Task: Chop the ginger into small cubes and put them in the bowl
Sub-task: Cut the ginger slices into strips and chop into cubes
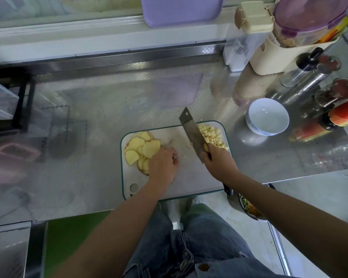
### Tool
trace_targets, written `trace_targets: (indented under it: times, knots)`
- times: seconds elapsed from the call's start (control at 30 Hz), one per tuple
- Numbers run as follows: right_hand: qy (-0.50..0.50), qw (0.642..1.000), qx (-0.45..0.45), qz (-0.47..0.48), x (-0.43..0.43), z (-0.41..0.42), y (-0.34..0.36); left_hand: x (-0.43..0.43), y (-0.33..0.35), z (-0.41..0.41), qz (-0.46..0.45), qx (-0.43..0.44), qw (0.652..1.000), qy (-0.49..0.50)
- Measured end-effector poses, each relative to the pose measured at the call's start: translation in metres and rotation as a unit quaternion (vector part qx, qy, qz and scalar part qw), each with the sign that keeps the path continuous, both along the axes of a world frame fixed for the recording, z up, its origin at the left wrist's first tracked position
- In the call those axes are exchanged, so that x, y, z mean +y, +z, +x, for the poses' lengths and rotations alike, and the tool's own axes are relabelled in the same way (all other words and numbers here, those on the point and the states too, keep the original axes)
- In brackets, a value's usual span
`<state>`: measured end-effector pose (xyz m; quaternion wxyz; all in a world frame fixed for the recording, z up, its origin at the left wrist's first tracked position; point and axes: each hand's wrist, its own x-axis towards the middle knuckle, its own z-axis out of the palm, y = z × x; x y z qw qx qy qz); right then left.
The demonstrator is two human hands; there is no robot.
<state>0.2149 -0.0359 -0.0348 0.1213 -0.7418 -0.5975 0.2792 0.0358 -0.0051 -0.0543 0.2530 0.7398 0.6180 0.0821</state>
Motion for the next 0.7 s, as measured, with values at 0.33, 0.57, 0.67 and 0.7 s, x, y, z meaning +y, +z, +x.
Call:
trace_targets:
  times: [0.33,0.57,0.67,0.7]
  knots:
    - [-0.011,1.0,0.004,-0.025,-0.01,-0.004,-0.004,0.006,0.003,0.0,-0.009,-0.016,0.999,0.043]
    - [-0.077,0.987,0.137,-0.043,0.003,0.016,0.013,0.004,0.012,0.016,0.062,-0.014,0.997,-0.048]
    - [-0.131,0.975,0.174,-0.041,0.007,0.02,0.018,0.005,0.014,0.033,0.151,0.048,0.978,-0.137]
    - [-0.141,0.973,0.18,-0.044,0.007,0.023,0.019,0.006,0.013,0.039,0.168,0.075,0.971,-0.153]
